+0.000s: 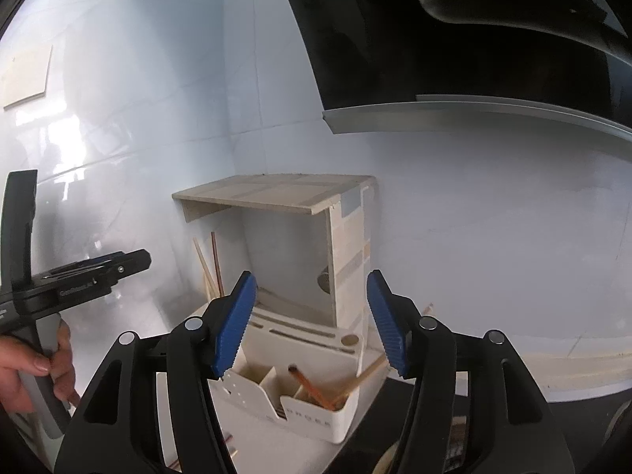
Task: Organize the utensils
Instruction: 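Withdraw both tools back to the remaining chopsticks on the counter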
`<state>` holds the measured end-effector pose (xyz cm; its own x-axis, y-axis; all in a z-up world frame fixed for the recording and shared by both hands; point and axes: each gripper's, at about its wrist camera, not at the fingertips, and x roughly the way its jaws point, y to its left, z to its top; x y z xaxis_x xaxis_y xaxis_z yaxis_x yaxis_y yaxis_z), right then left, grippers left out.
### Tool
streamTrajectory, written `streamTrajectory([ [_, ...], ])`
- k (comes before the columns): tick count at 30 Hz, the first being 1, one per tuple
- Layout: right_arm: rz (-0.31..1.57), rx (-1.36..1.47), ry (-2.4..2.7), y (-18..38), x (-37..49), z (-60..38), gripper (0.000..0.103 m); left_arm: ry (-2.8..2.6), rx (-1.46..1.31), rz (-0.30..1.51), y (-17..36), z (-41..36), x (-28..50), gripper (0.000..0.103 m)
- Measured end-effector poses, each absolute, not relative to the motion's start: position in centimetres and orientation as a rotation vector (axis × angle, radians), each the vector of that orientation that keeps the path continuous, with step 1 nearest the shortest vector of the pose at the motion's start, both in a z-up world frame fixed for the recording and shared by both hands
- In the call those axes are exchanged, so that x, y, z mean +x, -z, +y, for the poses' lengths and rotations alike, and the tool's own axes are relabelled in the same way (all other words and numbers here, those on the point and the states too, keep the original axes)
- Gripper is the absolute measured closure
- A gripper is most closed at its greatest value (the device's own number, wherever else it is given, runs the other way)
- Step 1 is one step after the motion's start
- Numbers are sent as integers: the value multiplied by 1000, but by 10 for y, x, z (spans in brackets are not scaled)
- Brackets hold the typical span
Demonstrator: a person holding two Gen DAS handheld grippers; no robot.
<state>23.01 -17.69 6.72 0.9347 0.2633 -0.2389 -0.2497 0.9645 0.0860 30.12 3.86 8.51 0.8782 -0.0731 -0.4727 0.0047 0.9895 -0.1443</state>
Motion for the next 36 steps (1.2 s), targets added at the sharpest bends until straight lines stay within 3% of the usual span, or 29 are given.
streamTrajectory([
  [8, 312, 58, -245, -50, 211, -175, 44, 53, -84, 595, -73, 37, 279, 33],
  [16, 425, 77, -231, -25, 200, -168, 44, 46, -56, 747, -44, 45, 270, 32],
  [36, 687, 85, -253, 29, 200, -132, 29, 113, 20, 996, 24, 55, 239, 26],
])
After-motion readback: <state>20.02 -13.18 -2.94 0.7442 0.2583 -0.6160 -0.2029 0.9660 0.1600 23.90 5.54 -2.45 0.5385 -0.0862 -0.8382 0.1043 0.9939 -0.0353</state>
